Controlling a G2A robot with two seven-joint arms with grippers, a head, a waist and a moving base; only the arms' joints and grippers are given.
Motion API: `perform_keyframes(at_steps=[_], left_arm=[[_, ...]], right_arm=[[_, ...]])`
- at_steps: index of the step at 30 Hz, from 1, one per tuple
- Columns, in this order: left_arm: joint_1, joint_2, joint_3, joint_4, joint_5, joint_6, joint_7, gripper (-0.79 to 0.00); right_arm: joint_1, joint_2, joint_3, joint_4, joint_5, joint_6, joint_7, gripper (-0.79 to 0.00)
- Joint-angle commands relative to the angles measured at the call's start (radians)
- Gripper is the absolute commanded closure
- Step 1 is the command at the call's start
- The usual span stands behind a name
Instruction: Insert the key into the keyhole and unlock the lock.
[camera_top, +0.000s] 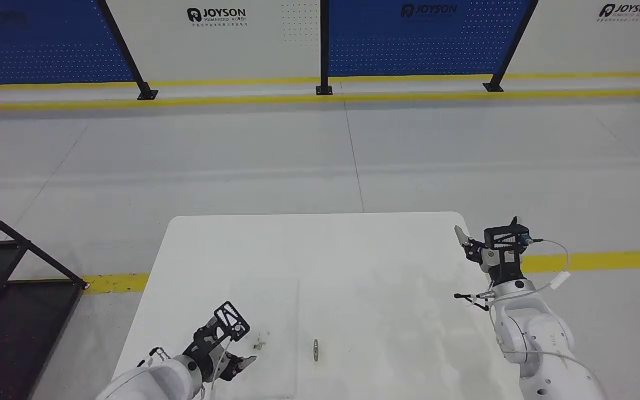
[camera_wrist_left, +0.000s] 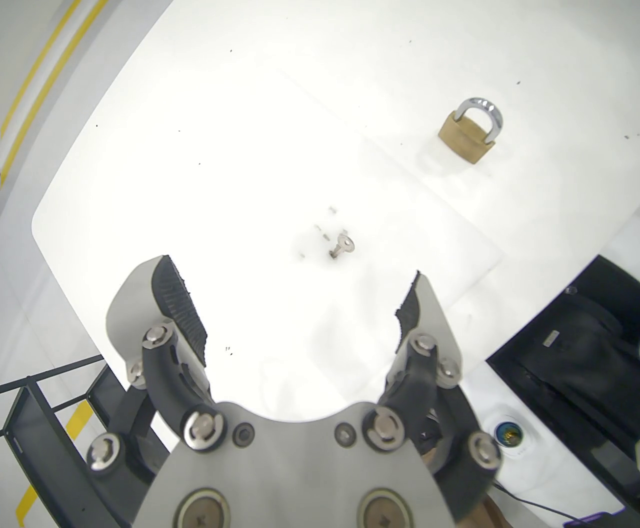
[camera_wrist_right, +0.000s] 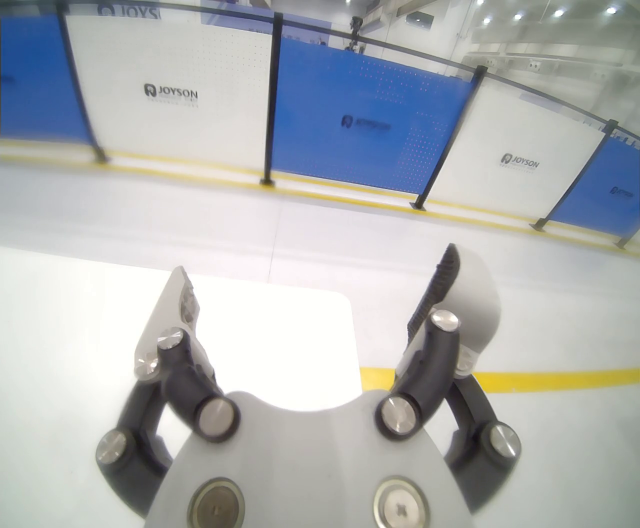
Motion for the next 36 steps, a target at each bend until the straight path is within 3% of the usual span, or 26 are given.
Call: perform_keyframes(at_steps=[1, 7, 13, 15, 17, 23, 27, 36], left_arm=[[0.000, 0.000, 0.000, 0.000, 0.000, 0.000, -0.001, -0.785], [-0.004, -0.011, 0.105, 0.051, -0.046, 0.112, -0.011, -0.785], [-0.092, -0.034, 0.268, 0.150, 0.016, 0.357, -0.082, -0.785], [-0.143, -0.040, 0.311, 0.183, 0.025, 0.388, -0.122, -0.502], [-0.181, -0.048, 0.349, 0.212, 0.047, 0.450, -0.147, -0.391], [-0.267, -0.064, 0.416, 0.282, 0.049, 0.538, -0.205, -0.372], [-0.299, -0.072, 0.440, 0.318, 0.055, 0.592, -0.223, -0.299], [-0.299, -0.077, 0.447, 0.324, 0.049, 0.631, -0.230, -0.265]], right_arm=[[0.000, 0.000, 0.000, 0.000, 0.000, 0.000, 0.000, -0.785], [0.000, 0.000, 0.000, 0.000, 0.000, 0.000, 0.000, -0.785], [0.000, 0.000, 0.000, 0.000, 0.000, 0.000, 0.000, -0.785], [0.000, 0.000, 0.000, 0.000, 0.000, 0.000, 0.000, -0.785], [0.000, 0.000, 0.000, 0.000, 0.000, 0.000, 0.000, -0.785], [0.000, 0.000, 0.000, 0.000, 0.000, 0.000, 0.000, -0.785], [0.000, 0.000, 0.000, 0.000, 0.000, 0.000, 0.000, -0.785], [0.000, 0.000, 0.000, 0.000, 0.000, 0.000, 0.000, -0.785]])
